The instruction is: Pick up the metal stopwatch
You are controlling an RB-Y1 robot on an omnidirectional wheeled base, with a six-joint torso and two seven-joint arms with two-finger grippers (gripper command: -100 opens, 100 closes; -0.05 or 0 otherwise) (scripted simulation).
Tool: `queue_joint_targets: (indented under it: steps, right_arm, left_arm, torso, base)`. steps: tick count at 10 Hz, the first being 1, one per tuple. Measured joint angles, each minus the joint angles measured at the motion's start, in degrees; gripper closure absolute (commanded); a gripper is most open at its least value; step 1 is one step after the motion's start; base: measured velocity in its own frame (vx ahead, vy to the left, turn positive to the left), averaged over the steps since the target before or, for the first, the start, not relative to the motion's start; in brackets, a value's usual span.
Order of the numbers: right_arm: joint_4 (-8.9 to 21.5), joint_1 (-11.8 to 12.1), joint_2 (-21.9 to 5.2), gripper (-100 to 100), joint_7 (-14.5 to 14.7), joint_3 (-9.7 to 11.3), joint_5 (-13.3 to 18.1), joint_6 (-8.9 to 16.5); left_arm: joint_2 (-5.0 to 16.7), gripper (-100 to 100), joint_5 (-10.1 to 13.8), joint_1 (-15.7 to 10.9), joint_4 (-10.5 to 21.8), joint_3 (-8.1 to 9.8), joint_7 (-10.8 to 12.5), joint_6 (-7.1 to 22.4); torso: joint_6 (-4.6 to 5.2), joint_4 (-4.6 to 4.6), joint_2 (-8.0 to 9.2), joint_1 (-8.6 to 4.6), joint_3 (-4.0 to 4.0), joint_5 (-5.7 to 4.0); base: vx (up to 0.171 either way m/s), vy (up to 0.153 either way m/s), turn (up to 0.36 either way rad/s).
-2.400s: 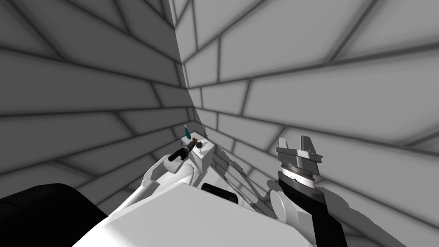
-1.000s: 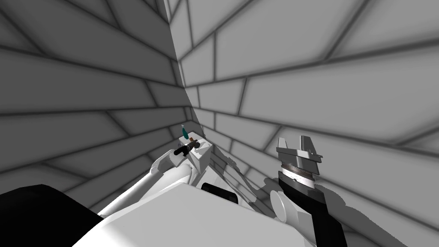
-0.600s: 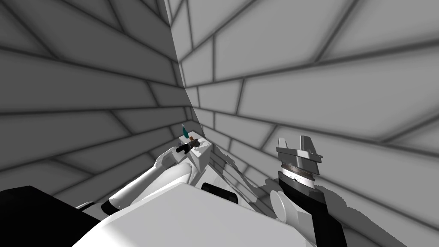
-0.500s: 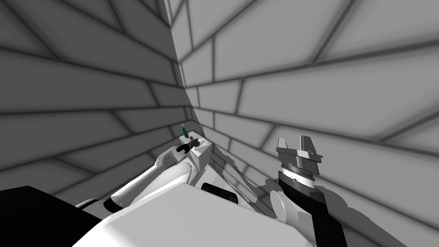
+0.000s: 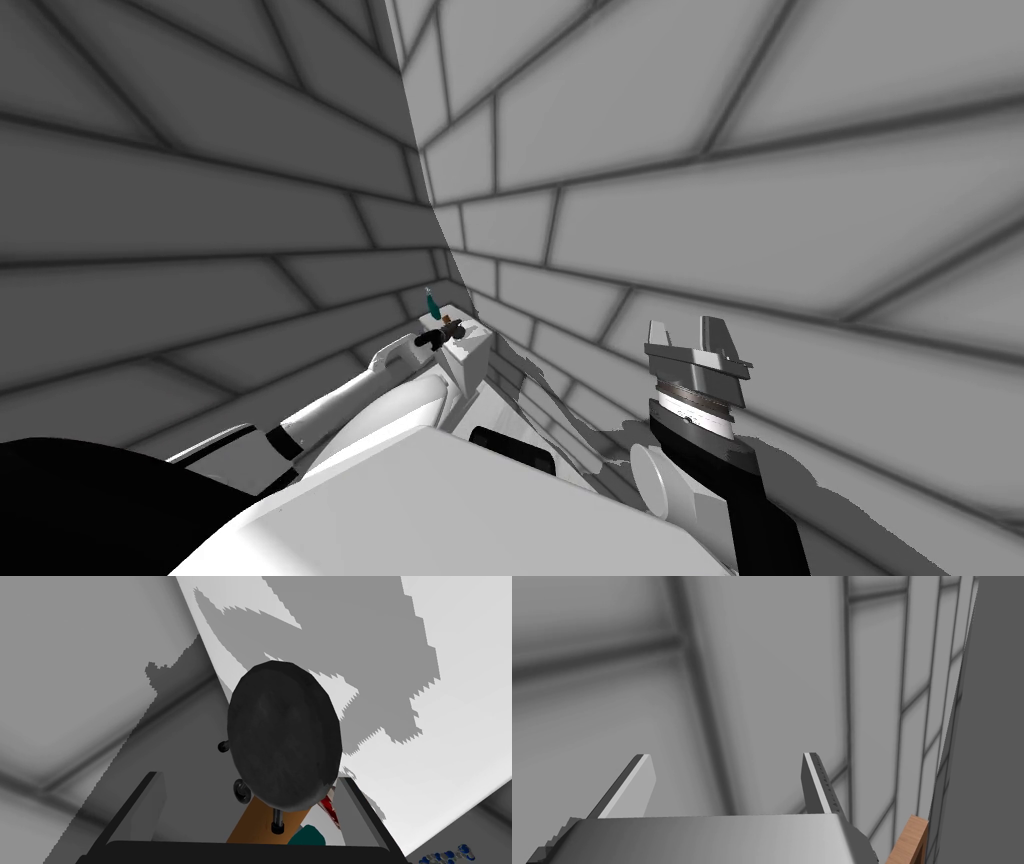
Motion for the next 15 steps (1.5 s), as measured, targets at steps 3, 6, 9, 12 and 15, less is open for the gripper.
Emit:
queue_joint_targets:
  steps: [3,6,9,12,15]
  right_arm:
    - [0.0,0.0,0.0,0,0.0,0.0,0.0,0.0]
    - [0.0,0.0,0.0,0,0.0,0.0,0.0,0.0]
    - [0.0,0.0,0.0,0,0.0,0.0,0.0,0.0]
    - [0.0,0.0,0.0,0,0.0,0.0,0.0,0.0]
    - [0.0,0.0,0.0,0,0.0,0.0,0.0,0.0]
  left_arm:
    - [3.1,-100,1.5,-3.2,5.1,-2.06,1.9,-2.2]
    - [5.2,-100,2.3,-5.7,8.9,-3.68,3.5,-3.7]
    - [5.3,100,2.4,-5.7,9.0,-3.74,3.5,-3.8]
    - [5.2,0,2.4,-5.7,9.0,-3.72,3.5,-3.8]
    - [2.3,100,1.0,-2.7,5.6,-1.60,1.8,-2.0]
  torso:
    - [-0.01,-0.01,-0.02,-0.02,-0.01,0.00]
    - [-0.01,-0.02,-0.07,0.09,-0.04,0.02]
    - [0.04,-0.02,-0.16,0.12,-0.08,0.04]
    - [-0.02,-0.07,-0.20,0.22,-0.13,0.07]
    - [-0.03,-0.13,-0.37,0.45,-0.23,0.14]
  base:
    - [-0.031,-0.048,0.019]
    - [-0.012,-0.015,0.004]
    - [0.000,0.000,-0.004]
    - [0.000,0.000,0.000]
    - [0.044,0.057,-0.025]
